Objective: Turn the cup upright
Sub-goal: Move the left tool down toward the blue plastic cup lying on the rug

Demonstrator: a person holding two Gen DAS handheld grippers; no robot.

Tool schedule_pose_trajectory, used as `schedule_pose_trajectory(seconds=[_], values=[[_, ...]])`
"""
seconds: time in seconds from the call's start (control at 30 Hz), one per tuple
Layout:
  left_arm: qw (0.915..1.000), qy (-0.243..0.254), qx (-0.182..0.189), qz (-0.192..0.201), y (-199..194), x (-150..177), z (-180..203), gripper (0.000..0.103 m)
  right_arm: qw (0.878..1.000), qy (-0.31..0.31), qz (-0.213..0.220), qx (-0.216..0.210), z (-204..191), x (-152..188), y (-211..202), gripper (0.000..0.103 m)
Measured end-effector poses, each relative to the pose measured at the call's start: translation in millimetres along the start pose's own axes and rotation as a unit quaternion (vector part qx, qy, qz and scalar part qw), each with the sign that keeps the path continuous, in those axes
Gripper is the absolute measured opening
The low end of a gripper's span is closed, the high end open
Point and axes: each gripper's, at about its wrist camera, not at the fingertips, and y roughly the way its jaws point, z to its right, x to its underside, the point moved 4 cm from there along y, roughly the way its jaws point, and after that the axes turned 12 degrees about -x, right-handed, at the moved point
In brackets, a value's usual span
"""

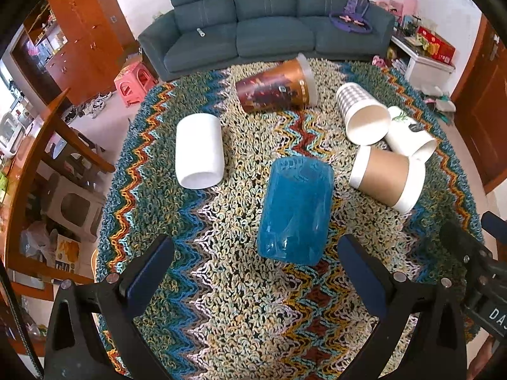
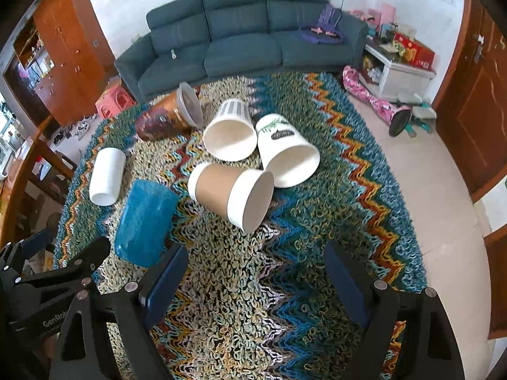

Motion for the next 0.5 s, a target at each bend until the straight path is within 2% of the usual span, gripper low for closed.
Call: schedule_pose_trajectory(seconds=[0.5], values=[[0.9989, 0.017, 0.013, -0.04, 46, -11, 22, 0.103, 0.999, 0.02, -0.023, -0.012, 15, -2, 32, 0.088]])
